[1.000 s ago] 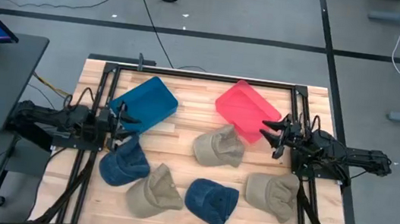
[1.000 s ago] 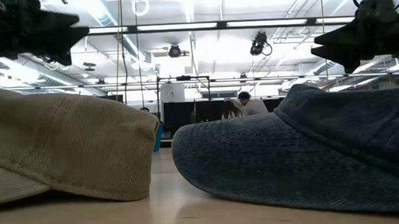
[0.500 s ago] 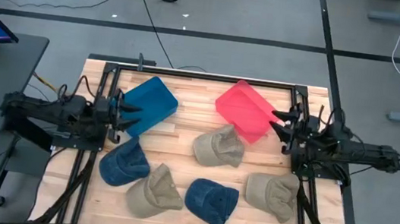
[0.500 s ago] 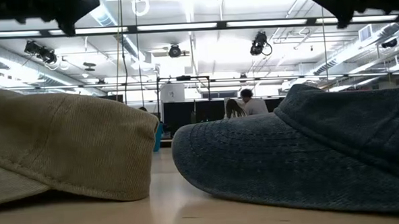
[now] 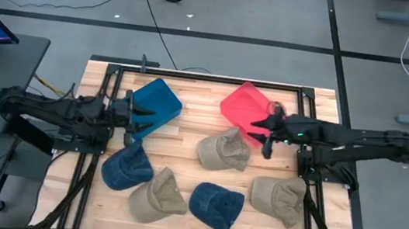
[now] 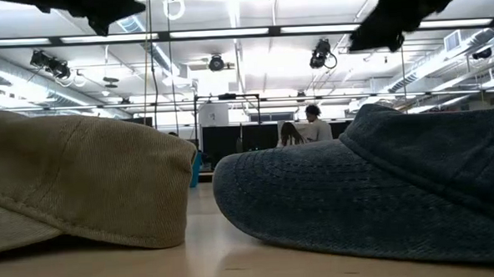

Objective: Pick & Place hat
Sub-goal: Put the top brown cap into the red bin

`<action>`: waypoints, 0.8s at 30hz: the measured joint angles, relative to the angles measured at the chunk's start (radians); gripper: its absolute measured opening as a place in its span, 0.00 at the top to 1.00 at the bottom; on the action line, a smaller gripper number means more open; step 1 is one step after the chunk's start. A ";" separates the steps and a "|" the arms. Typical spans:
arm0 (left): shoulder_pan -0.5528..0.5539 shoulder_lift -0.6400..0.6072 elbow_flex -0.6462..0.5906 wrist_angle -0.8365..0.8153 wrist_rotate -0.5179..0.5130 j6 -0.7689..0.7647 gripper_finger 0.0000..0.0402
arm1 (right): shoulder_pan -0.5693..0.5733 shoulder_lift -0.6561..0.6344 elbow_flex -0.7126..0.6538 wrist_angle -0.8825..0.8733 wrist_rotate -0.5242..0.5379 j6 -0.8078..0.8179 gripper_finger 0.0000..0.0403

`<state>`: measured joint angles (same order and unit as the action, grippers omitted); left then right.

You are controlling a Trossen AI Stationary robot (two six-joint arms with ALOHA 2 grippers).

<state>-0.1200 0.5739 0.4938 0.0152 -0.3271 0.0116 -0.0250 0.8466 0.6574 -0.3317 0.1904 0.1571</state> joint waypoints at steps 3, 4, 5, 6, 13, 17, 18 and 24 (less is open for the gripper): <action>0.000 0.028 0.000 -0.007 0.000 0.000 0.59 | 0.000 0.091 -0.023 0.000 0.000 0.034 0.52; 0.000 0.035 0.000 -0.005 0.001 0.000 0.59 | 0.000 0.119 -0.030 0.010 0.000 0.043 0.52; 0.000 0.040 0.000 -0.007 0.001 0.000 0.59 | 0.000 0.148 -0.037 0.028 0.000 0.045 0.52; 0.000 0.045 0.000 -0.006 0.001 0.000 0.59 | 0.000 0.181 -0.043 0.050 0.000 0.045 0.52; 0.000 0.050 0.000 -0.005 0.001 0.000 0.59 | 0.000 0.401 -0.050 0.245 -0.040 0.082 0.52; 0.000 0.050 0.000 -0.005 0.001 0.000 0.59 | 0.001 0.502 -0.050 0.287 -0.074 0.178 0.52; 0.000 0.050 0.000 -0.005 0.001 -0.001 0.59 | 0.001 0.524 -0.050 0.288 -0.076 0.206 0.52; 0.000 0.050 0.000 -0.005 0.001 0.000 0.59 | 0.013 0.638 -0.051 0.369 -0.130 0.310 0.52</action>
<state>-0.1202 0.6239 0.4942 0.0098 -0.3264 0.0113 -0.0124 1.4843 0.6067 0.0378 0.0606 0.4669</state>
